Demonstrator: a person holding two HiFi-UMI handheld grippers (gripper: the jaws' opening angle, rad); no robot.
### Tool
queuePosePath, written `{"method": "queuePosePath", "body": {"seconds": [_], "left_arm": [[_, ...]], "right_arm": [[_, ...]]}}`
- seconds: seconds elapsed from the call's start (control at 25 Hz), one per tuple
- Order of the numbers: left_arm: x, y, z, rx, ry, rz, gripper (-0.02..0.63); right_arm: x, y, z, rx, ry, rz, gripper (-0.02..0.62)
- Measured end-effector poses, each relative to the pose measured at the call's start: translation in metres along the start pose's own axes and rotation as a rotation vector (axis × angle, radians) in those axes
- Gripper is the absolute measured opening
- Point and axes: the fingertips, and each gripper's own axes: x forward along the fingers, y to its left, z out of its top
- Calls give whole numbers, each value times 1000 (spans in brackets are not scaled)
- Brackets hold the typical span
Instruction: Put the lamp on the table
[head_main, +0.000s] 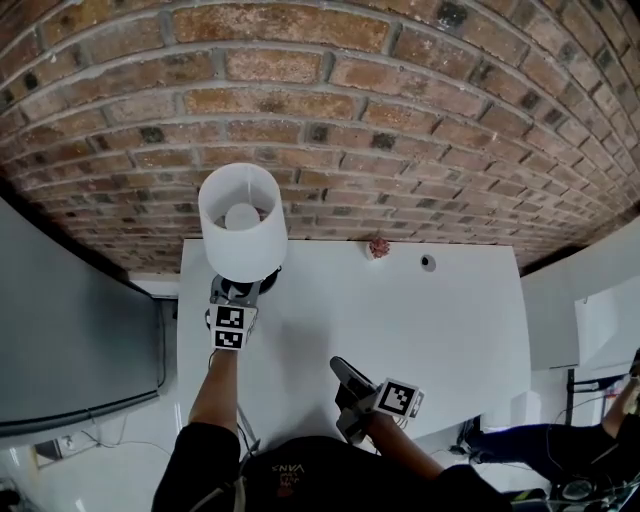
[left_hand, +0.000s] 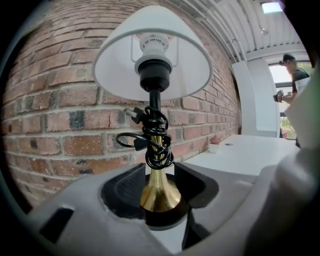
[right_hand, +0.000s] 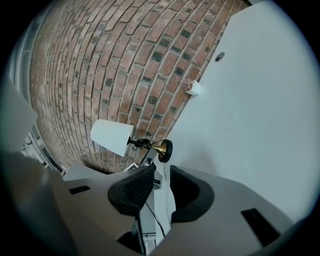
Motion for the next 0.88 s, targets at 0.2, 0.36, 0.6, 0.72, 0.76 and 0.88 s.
{"method": "queuePosePath", "body": {"seconds": [0.2, 0.36, 0.6, 0.72, 0.76, 0.88], "left_arm": [[-26, -1, 13, -13, -9, 29, 192], [-50, -10, 20, -17, -19, 43, 192], [-91, -31, 31, -43, -38, 67, 192], [-111, -38, 35, -53, -44, 91, 192], [-117, -41, 37, -54, -44, 99, 192], [-136, -48, 40, -59, -42, 124, 192]], "right_arm": [[-11, 7, -6, -3, 13, -6, 95], [-20, 12, -7, -26, 9, 21, 95], [-36, 16, -10, -66, 17, 26, 95], [-38, 25, -8, -133, 27, 70, 94], [-38, 29, -6, -179, 32, 88, 94], [-42, 35, -4, -278, 53, 116, 94]]}}
